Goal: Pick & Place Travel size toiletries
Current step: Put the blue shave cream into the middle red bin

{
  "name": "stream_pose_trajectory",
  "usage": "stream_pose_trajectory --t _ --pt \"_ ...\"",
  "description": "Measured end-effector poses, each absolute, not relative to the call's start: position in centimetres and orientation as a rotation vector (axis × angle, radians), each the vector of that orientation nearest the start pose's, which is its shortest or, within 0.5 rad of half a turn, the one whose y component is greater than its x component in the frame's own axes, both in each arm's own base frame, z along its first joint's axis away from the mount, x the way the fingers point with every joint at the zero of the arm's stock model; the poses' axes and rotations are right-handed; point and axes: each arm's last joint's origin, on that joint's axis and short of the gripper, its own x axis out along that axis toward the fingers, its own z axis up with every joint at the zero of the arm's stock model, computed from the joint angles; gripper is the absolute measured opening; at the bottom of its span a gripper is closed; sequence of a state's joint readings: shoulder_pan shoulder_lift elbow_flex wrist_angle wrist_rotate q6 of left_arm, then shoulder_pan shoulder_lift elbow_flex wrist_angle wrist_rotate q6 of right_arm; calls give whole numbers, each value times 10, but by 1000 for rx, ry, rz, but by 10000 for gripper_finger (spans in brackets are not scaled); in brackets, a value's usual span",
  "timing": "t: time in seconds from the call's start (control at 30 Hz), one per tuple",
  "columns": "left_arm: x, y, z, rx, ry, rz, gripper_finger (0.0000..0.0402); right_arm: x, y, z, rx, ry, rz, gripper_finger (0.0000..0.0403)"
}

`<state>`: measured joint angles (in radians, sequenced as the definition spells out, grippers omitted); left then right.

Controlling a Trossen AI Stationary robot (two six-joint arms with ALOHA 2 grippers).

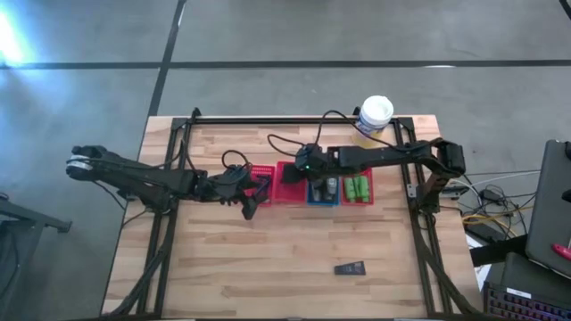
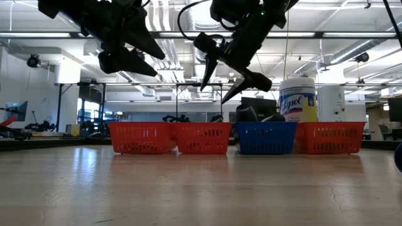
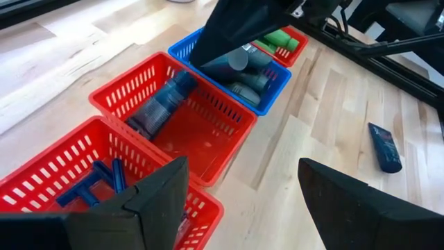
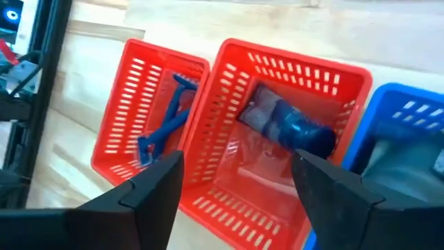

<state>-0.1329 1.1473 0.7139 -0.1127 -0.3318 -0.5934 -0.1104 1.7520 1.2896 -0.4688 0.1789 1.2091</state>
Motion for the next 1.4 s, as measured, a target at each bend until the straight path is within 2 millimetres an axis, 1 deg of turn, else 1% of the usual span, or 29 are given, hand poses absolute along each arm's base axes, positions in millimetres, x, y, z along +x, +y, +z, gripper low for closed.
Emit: stream_pose_trajectory --t 0.23,0.33,0.4,0.47,0.57,0.7,0.77,0.87,0.9,0.97,1.03,1.1,1.23,1.33,1.4 --pt "240 -23 247 -467 449 347 275 369 -36 235 1040 644 -764 267" --pt "240 -23 247 -471 448 348 275 370 -36 233 1015 667 -750 259" --pt "240 -23 247 -470 449 347 275 370 -34 233 962 666 -754 250" --pt "240 -23 247 -453 460 320 275 370 -29 240 928 650 -735 241" --pt "240 -25 246 -401 485 258 275 363 -18 252 900 664 -686 232" --pt "244 -26 243 -325 493 234 275 340 1 264 862 768 -705 231" --pt "250 -27 243 -301 467 197 275 323 13 269 838 851 -737 235" --pt "262 -31 243 -303 406 121 275 296 34 278 808 922 -817 245" --pt "265 -31 242 -305 403 112 275 288 40 281 806 931 -841 248" --pt "270 -32 237 -282 448 119 275 278 49 287 817 921 -849 254" --pt "275 -30 233 -248 495 132 275 274 55 291 812 904 -840 259" --pt "279 -28 231 -207 537 144 275 273 58 291 813 887 -842 263" --pt "291 -20 234 -40 568 164 275 274 57 290 801 876 -857 268" --pt "306 -3 235 75 584 202 275 274 57 289 787 872 -864 270" --pt "318 12 233 92 603 200 275 274 57 289 784 873 -863 272"
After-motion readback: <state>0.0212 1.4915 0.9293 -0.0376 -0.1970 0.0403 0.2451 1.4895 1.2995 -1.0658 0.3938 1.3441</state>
